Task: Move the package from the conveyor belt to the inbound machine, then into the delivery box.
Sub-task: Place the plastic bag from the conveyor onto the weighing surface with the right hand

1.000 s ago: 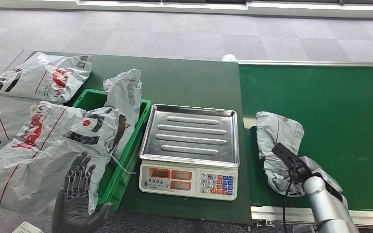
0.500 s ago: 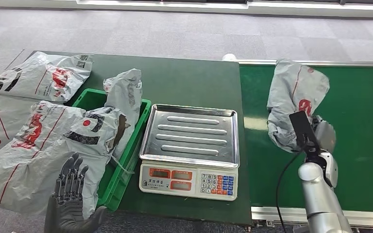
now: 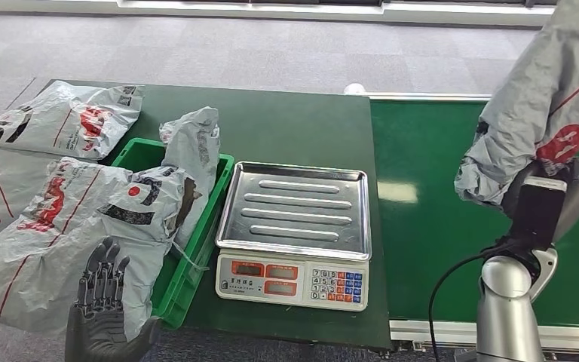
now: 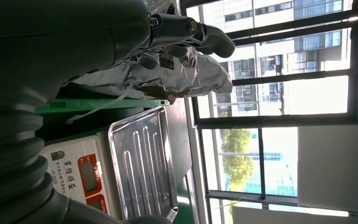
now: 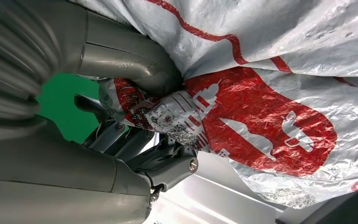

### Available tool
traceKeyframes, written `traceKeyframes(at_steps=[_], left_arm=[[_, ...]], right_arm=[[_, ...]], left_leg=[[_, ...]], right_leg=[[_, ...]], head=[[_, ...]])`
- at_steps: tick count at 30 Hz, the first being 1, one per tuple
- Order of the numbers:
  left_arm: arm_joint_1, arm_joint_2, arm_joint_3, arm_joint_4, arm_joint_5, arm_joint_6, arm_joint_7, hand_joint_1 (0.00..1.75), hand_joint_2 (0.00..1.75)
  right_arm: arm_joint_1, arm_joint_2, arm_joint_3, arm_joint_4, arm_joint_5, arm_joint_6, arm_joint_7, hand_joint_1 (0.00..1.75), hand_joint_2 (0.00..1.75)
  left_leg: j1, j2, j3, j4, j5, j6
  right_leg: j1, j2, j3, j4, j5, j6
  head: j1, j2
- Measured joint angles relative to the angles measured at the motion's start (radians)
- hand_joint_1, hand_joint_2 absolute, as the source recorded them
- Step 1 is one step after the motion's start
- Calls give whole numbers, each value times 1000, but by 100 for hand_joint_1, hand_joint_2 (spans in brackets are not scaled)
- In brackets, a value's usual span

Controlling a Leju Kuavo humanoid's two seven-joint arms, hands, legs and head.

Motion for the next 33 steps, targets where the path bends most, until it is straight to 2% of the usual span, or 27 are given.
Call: traceKeyframes(at_steps=[6, 8, 10, 12, 14, 15, 16, 17, 21, 28, 29, 32, 33], left_arm=[[0, 0, 0, 0, 3, 6, 0, 0, 175], [-1, 2, 0, 2, 8, 13, -2, 0, 175], [-5, 9, -2, 7, 14, 22, -9, 0, 175], [-15, 24, -6, 16, 19, 27, -19, 0, 175], [-29, 38, -7, 27, 21, 24, -25, 0, 175], [-35, 43, -7, 32, 19, 21, -27, 0, 175], [-38, 47, -7, 36, 17, 18, -27, 0, 175], [-40, 49, -7, 38, 15, 16, -27, 0, 175], [-39, 56, -7, 40, 10, 15, -24, 0, 175], [-31, 59, -7, 40, 4, -7, -19, 0, 175], [-31, 59, -7, 40, 4, -10, -18, 0, 175], [-31, 59, -7, 40, 2, -17, -16, 0, 175], [-30, 59, -7, 40, 0, -21, -16, 0, 175]], right_arm=[[8, 4, 0, -22, -21, -4, -13, 175, 175], [9, 5, 0, -24, -59, 45, -9, 175, 175], [7, -1, 13, -23, -119, 216, 37, 175, 175], [-4, -19, 64, -11, -136, 511, 107, 175, 175], [-27, -39, 147, 18, -84, 795, 154, 175, 175], [-38, -45, 190, 35, -52, 884, 169, 175, 175], [-47, -48, 231, 52, -25, 924, 181, 175, 175], [-54, -49, 268, 69, -6, 926, 190, 175, 175], [-99, -52, 361, 128, 15, 833, 203, 175, 175], [-115, -60, 412, 170, 29, 837, 206, 175, 175], [-115, -60, 414, 171, 31, 838, 206, 151, 175], [-114, -60, 416, 175, 38, 840, 207, 20, 175], [-114, -60, 416, 176, 43, 840, 209, 0, 175]], left_leg=[[0, 0, 0, 0, 0, 0], [0, 0, 0, 0, 0, 0], [0, 0, -3, 0, 0, 0], [0, 2, -6, -1, -1, -1], [0, 5, -3, -1, 0, -1], [0, 5, -1, -1, 1, -1], [1, 3, 0, -1, 2, -1], [1, 1, -1, -1, 3, -1], [2, -3, -2, 0, 4, -2], [1, -3, -3, 0, 3, -2], [1, -3, -3, 0, 3, -2], [1, -2, -2, 0, 3, -2], [1, -2, -2, 0, 3, -2]], right_leg=[[0, 0, 0, 0, 0, 0], [0, 0, 0, 0, 0, 0], [0, 0, 0, 0, 0, 0], [0, 2, 0, 0, 0, 0], [1, 4, 0, 0, 0, -1], [2, 4, 0, 0, 1, -1], [2, 2, 0, 0, 1, -1], [2, -1, -1, 0, 1, -2], [2, -4, -1, 1, 1, -2], [1, -4, -1, 0, 1, -1], [1, -4, -1, 0, 1, -1], [1, -4, -1, 0, 1, -1], [1, -4, -1, 0, 1, -1]], head=[[0, 0], [0, 0], [0, 0], [0, 0], [0, 0], [0, 0], [0, 0], [0, 0], [0, 0], [0, 0], [0, 0], [0, 0], [0, 0]])
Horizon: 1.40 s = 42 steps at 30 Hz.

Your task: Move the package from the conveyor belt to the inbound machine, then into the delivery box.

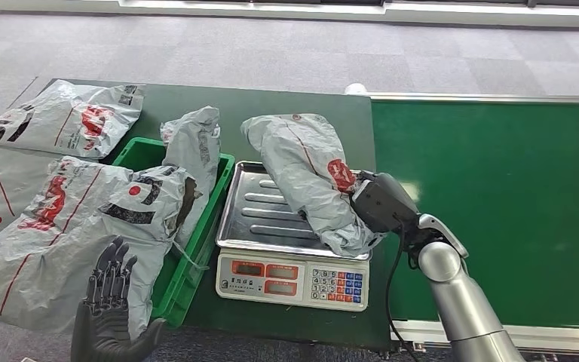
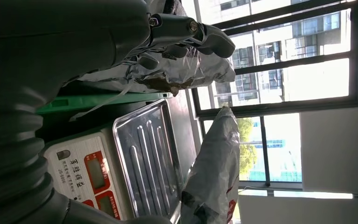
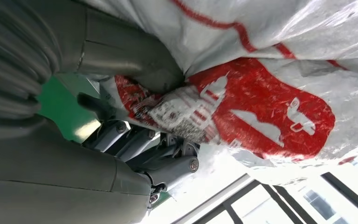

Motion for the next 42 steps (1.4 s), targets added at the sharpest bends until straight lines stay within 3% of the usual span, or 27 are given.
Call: traceKeyframes(at_steps=[11, 25, 28, 31, 34, 37, 42], left_arm=[[3, -4, 1, 0, -12, -23, 4, 0, 175], [3, -9, 3, 0, -40, -22, 16, 0, 175], [2, -11, 3, -4, -79, -5, 24, 0, 175], [-13, -13, -2, -21, -200, 56, 47, 0, 175], [-67, -13, -39, -37, -366, 153, 88, 0, 175], [-166, -12, -115, -29, -540, 209, 184, 0, 175], [-439, -19, -255, 137, -751, 243, 392, 0, 175]], right_arm=[[2, 0, 0, 1, 44, -27, 23, 0, 175], [17, -1, -1, -8, 37, -77, -8, 0, 175], [30, 3, -13, -25, 20, -158, -27, 0, 175], [69, 29, -65, -98, -58, -351, -101, 0, 175], [142, 74, -143, -222, -172, -508, -196, 0, 175], [245, 137, -218, -368, -285, -625, -285, 0, 175], [421, 227, -304, -559, -453, -647, -352, 0, 175]], left_leg=[[0, 0, 0, 0, 0, 0], [0, 0, 0, 0, 0, 0], [0, 0, 0, 0, 0, 0], [0, -1, 0, 0, 0, 0], [0, -2, 0, 0, 0, 0], [0, -4, 0, 0, 0, 0], [0, -6, 0, 0, 0, 0]], right_leg=[[0, 0, 0, 0, 0, 0], [0, 0, 0, 0, 0, 0], [0, 0, 0, 0, 0, 0], [0, -1, -1, 0, 0, 0], [0, -2, -1, 0, 0, 0], [0, -5, -2, -1, -1, 0], [0, -6, -1, -1, 0, 0]], head=[[0, 0], [0, 0], [0, 0], [0, 0], [0, 0], [0, 0], [0, 0]])
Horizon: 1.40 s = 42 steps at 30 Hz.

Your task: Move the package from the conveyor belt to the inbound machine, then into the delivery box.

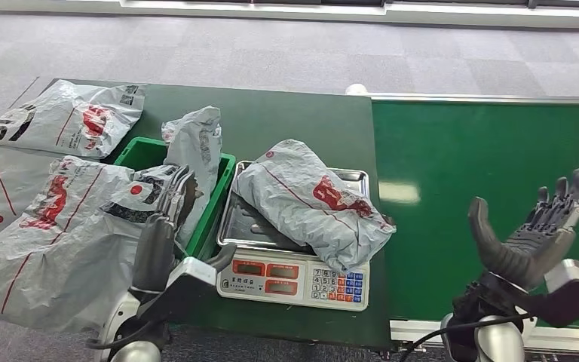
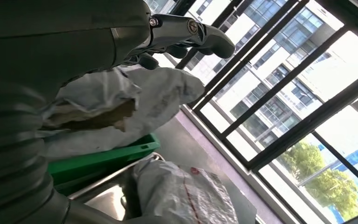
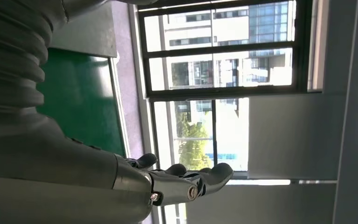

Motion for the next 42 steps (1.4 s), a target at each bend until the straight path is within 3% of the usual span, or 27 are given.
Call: traceKeyframes(at_steps=[3, 7, 17, 24, 29, 38, 39, 42], left_arm=[[-162, -15, -68, 149, -63, 22, 43, 0, 175], [-267, -24, -113, 264, -77, 40, 51, 0, 175], [-393, -45, -177, 431, -97, 25, 95, 0, 175], [-532, -109, -265, 694, -110, -26, 160, 0, 175], [-590, -145, -336, 923, -180, -80, 227, 0, 175], [-646, -167, -400, 1123, -183, -99, 264, 0, 175], [-652, -167, -406, 1132, -177, -102, 274, 14, 175], [-666, -167, -426, 1158, -171, -104, 314, 145, 175]], right_arm=[[77, 23, -15, -39, -34, 26, -21, 0, 175], [128, 37, -20, -55, -42, 26, -36, 0, 175], [168, 22, 14, -64, -67, -11, -39, 0, 175], [118, -51, 219, 3, -88, -128, -65, 0, 175], [82, -66, 348, 30, -103, -151, -70, 0, 175], [53, -71, 428, 42, -88, -133, -54, 0, 175], [53, -71, 429, 42, -82, -124, -52, 0, 175], [52, -70, 429, 42, -63, -96, -43, 0, 175]], left_leg=[[0, 3, 0, 0, 1, 0], [-1, 9, 1, 0, 1, 0], [-1, 9, -1, 0, 1, 1], [-1, 10, 0, 0, 2, 2], [-1, 10, 0, 0, 2, 2], [-1, 10, -1, 0, 2, 2], [-1, 10, -1, 0, 2, 2], [-1, 10, 1, 0, 2, 2]], right_leg=[[0, 3, 1, 0, 2, 0], [-1, 9, 0, 0, 4, 0], [-1, 10, -2, 0, 3, 0], [-1, 11, -1, 0, 5, 1], [-1, 11, -2, 0, 5, 1], [-1, 11, -2, 1, 5, 1], [-1, 11, -1, 0, 5, 1], [-1, 11, 0, 0, 5, 1]], head=[[0, 0], [0, 0], [0, 0], [0, 0], [0, 0], [0, 0], [0, 0], [0, 0]])
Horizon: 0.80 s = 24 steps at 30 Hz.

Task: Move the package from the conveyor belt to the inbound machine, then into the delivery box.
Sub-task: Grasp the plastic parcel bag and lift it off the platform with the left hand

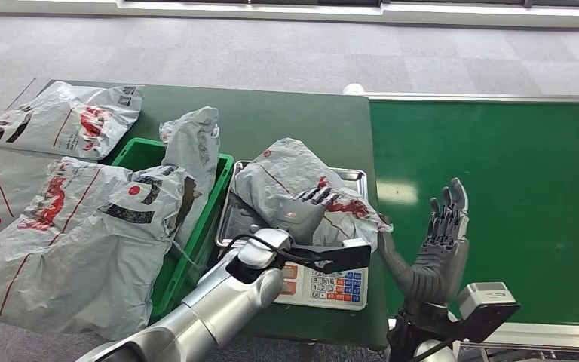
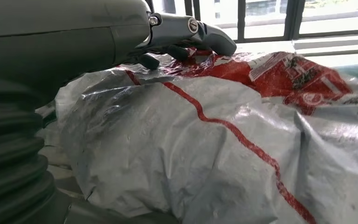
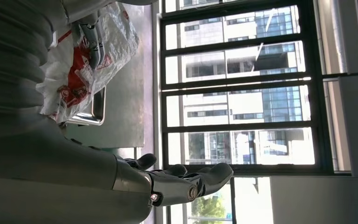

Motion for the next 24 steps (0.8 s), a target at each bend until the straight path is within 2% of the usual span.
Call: traceKeyframes(at_steps=[1, 6, 11, 20, 24], left_arm=[[-3, 0, -6, 11, -4, 0, 16, 175, 175], [-14, 0, -13, 63, -50, 24, 53, 175, 175], [-8, 3, 24, 63, -53, 99, 12, 175, 175], [37, 22, 132, -87, -29, 170, -57, 175, 175], [65, 49, 172, -257, -46, 255, -90, 175, 175]], right_arm=[[0, 1, 0, 0, 7, 10, 3, 0, 175], [0, 15, 0, 0, 35, 51, 15, 0, 175], [0, 28, 0, 0, 52, 63, 20, 0, 175], [1, 38, -2, 0, 60, 47, 28, 0, 175], [12, 41, -13, 0, 65, 11, 28, 0, 175]], left_leg=[[0, 0, 1, 0, 0, 0], [0, 0, 2, 0, 1, -1], [0, 0, 1, 0, 2, -1], [0, 0, -3, 0, 2, -1], [0, 0, -5, 0, 2, -1]], right_leg=[[0, 0, 0, 0, 0, 0], [0, 0, 2, 0, 0, 0], [1, 0, 1, 0, 1, -1], [0, 0, -3, 0, 1, -1], [0, 0, -5, 1, 1, -1]], head=[[0, 0], [0, 0], [0, 0], [0, 0], [0, 0]])
